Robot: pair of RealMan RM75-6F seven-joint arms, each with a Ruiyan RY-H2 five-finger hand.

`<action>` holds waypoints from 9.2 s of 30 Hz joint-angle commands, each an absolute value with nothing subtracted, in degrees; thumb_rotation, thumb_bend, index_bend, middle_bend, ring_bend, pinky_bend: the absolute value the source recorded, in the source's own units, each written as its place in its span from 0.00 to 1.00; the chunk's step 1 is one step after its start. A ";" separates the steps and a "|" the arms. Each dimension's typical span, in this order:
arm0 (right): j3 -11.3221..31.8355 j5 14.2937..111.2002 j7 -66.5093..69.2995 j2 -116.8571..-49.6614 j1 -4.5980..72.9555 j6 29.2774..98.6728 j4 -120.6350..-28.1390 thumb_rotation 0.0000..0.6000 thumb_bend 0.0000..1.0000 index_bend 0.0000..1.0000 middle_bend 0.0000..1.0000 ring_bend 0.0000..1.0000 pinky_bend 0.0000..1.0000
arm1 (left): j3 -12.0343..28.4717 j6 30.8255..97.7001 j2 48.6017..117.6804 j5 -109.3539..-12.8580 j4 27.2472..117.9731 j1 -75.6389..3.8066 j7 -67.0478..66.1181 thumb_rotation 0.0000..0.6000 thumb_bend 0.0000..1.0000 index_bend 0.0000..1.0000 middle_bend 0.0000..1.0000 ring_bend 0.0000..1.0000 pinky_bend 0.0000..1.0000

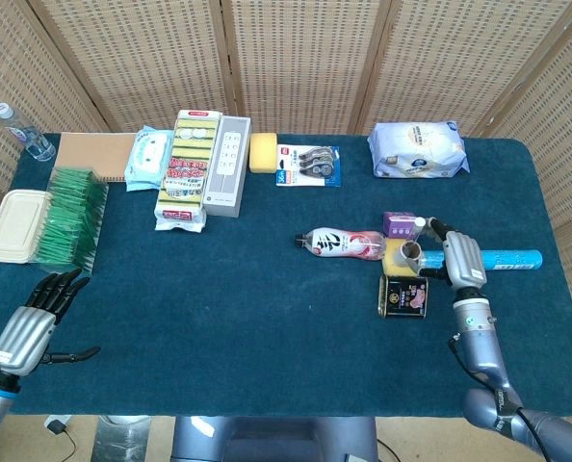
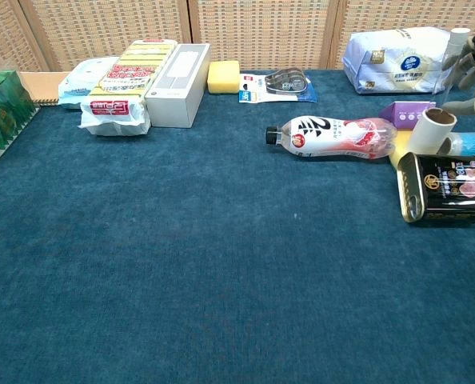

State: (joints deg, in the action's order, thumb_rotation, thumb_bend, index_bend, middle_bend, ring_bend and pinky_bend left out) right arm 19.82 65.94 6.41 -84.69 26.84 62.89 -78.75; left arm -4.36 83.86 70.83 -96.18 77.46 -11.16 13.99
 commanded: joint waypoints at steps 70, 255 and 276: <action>20.58 63.81 -6.11 -87.12 31.23 68.73 -78.81 1.00 0.35 0.66 0.78 0.87 0.82 | -4.27 82.89 70.90 -95.84 77.08 -11.35 14.46 0.64 0.00 0.00 0.00 0.00 0.03; 19.22 68.57 -9.91 -63.13 20.11 83.77 -119.18 1.00 0.45 0.81 1.00 1.00 0.99 | -4.84 85.54 70.91 -97.65 75.91 -10.67 16.89 0.64 0.00 0.00 0.00 0.00 0.03; 23.84 58.66 -10.46 -69.27 29.08 76.21 -109.51 1.00 0.45 0.81 1.00 1.00 0.99 | -5.09 84.57 70.88 -97.57 76.26 -11.00 16.44 0.64 0.00 0.00 0.00 0.00 0.03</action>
